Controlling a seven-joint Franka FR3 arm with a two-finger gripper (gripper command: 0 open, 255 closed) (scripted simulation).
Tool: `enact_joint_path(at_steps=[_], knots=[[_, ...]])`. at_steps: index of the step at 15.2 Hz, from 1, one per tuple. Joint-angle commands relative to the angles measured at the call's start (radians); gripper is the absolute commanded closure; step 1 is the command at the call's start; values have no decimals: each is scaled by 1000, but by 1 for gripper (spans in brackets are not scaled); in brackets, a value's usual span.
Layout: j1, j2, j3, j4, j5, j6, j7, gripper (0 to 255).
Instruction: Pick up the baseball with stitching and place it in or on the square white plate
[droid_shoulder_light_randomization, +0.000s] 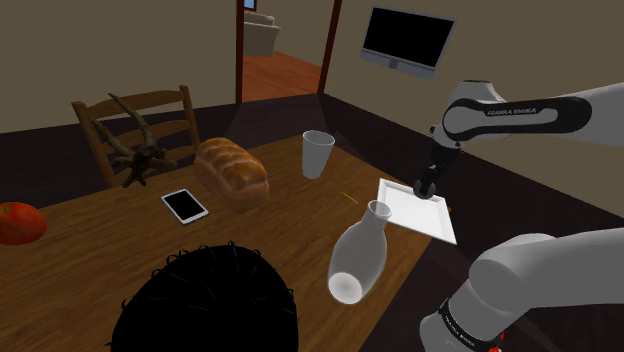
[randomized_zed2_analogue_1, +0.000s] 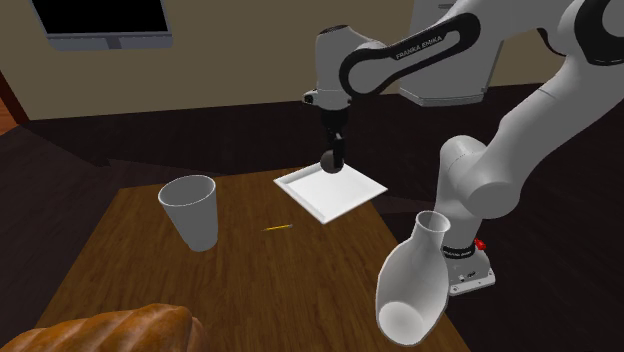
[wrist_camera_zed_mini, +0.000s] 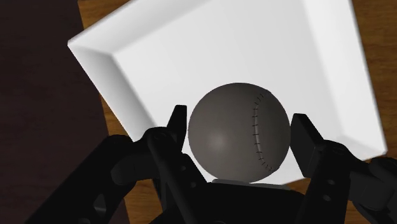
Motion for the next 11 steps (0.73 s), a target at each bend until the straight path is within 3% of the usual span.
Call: enact_joint_path(at_steps=[1, 11], knots=[[-1, 12, -7, -20, -5, 33, 0, 255], [-4, 71, -31, -95, -20, 166, 4, 255]])
